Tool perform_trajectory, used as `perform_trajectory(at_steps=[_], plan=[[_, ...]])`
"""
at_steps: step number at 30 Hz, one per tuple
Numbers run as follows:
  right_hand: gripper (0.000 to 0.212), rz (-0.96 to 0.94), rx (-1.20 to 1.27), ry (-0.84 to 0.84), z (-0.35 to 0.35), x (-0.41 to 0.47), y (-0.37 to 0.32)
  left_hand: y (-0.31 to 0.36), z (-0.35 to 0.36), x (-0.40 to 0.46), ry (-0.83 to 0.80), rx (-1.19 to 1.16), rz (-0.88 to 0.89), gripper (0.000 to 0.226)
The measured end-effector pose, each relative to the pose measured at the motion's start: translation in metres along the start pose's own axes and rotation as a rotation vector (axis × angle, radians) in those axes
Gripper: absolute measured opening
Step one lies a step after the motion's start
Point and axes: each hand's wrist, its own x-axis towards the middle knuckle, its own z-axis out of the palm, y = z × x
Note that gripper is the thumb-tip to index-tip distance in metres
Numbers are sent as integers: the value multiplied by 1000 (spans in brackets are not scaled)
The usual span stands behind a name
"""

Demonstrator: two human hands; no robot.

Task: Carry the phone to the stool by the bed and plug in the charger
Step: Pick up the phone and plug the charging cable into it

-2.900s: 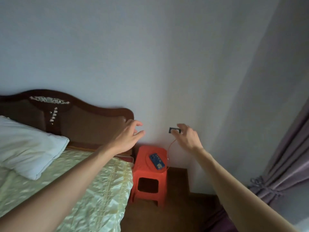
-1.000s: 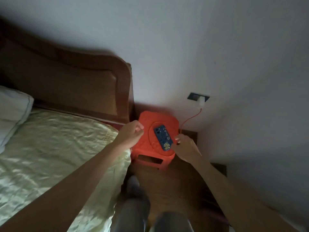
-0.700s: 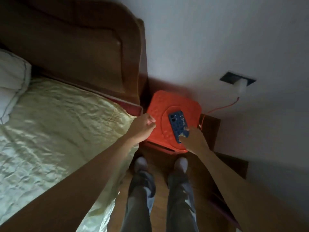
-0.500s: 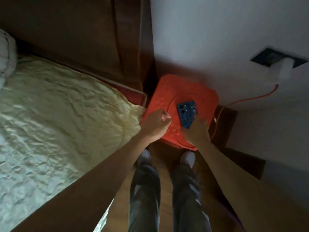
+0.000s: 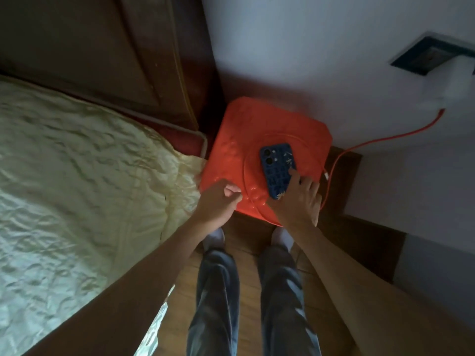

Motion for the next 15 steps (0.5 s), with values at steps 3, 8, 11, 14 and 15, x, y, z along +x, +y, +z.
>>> perform_trajectory(at_steps=[3, 8, 11, 14, 15], plan=[[81, 157, 535, -159, -21, -4, -15, 23, 0, -1, -72, -178, -120, 46], [65, 43, 1038, -575, -65, -19, -28, 48, -6, 3, -311, -729, -308, 80], [54, -167, 869, -745, -82, -18, -21, 53, -7, 9, -379, -905, -298, 77], [45, -63, 878, -650, -94, 9, -11, 52, 0, 12, -200, -974, -380, 57], [38, -5, 802, -491, -93, 23, -5, 49, 2, 12, -138, -990, -404, 54]])
